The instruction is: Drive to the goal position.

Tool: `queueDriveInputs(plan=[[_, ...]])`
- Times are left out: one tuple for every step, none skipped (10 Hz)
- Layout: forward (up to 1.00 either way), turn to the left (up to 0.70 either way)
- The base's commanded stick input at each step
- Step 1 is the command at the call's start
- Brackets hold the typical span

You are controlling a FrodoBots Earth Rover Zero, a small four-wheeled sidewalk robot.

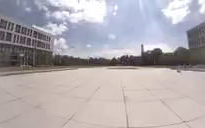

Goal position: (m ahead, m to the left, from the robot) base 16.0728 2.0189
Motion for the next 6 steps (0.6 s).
queueDriveInputs(plan=[[0.70,0.00],[0.70,0.00],[0.70,0.00],[0.70,0.00],[0.70,0.00],[0.70,0.00]])
